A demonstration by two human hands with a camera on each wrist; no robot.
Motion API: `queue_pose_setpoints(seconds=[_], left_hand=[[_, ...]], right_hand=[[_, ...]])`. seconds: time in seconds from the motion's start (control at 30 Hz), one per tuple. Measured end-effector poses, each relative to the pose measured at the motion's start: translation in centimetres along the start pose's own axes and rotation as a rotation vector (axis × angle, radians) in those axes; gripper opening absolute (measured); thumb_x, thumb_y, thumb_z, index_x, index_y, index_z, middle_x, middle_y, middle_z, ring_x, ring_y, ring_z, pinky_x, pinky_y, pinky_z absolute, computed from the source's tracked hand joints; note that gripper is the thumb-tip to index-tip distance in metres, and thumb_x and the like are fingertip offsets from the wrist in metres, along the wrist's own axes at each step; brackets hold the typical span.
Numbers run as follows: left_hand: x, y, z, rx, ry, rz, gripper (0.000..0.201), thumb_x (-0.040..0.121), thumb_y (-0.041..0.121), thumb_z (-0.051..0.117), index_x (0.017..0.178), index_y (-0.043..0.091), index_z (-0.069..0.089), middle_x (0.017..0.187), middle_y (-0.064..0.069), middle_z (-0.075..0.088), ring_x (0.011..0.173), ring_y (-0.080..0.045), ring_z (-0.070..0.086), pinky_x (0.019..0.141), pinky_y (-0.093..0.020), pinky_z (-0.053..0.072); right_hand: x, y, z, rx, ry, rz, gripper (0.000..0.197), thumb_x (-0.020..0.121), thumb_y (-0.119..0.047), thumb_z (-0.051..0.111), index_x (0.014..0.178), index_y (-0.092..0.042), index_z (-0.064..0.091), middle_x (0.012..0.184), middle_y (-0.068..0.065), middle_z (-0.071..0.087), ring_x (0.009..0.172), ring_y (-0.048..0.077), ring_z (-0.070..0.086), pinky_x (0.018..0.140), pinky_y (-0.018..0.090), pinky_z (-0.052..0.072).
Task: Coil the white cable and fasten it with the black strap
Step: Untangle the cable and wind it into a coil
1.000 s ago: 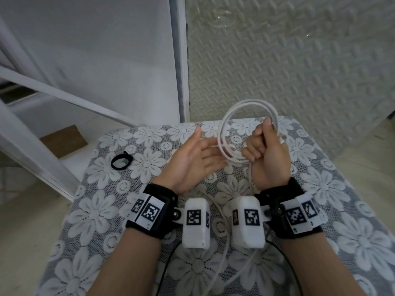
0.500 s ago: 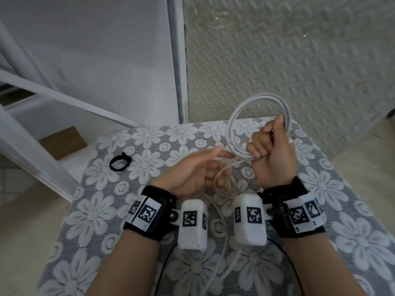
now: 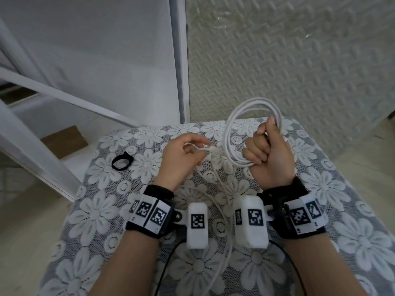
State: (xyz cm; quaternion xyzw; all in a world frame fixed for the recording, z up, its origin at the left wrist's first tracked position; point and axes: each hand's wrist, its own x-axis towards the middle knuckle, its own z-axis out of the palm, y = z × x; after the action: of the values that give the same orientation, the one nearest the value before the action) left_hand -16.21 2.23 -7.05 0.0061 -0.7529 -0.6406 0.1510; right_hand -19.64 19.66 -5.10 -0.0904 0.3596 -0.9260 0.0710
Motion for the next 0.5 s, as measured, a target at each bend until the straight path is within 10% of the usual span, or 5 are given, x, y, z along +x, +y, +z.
queue_pose_setpoints(seconds=[0.27,0.4,0.5], left_hand=[[0.9,-0.7,-1.6,-0.161,0.449,-0.079,0.023,0.074,0.019,0.077,0.082,0.018,0.056,0.081,0.001,0.056,0.073,-0.01,0.052,0.073,-0.019,0.046],[0.8,-0.4,-1.4,-0.334,0.245,-0.234,0.022,0.086,0.014,0.064,0.067,0.013,0.054,0.056,0.0,0.052,0.055,-0.013,0.048,0.069,-0.026,0.049],[0.6,0.1,-1.2,-0.473,0.07,-0.306,0.018,0.092,0.013,0.055,0.081,0.003,0.066,0.07,-0.005,0.07,0.068,-0.016,0.067,0.069,-0.025,0.057]], right_hand=[[0.2,-0.9,0.1,0.079,-0.056,0.012,0.038,0.096,-0.033,0.036,0.066,-0.015,0.05,0.036,-0.011,0.025,0.029,-0.001,0.022,0.026,0.013,0.02],[0.2,-0.6,-0.5,0.018,-0.043,0.086,0.039,0.098,-0.032,0.034,0.067,-0.014,0.05,0.036,-0.011,0.025,0.029,0.0,0.021,0.027,0.012,0.02],[0.1,-0.3,-0.7,-0.097,-0.054,0.167,0.036,0.096,-0.031,0.038,0.068,-0.013,0.05,0.036,-0.011,0.026,0.029,0.0,0.021,0.029,0.01,0.017]])
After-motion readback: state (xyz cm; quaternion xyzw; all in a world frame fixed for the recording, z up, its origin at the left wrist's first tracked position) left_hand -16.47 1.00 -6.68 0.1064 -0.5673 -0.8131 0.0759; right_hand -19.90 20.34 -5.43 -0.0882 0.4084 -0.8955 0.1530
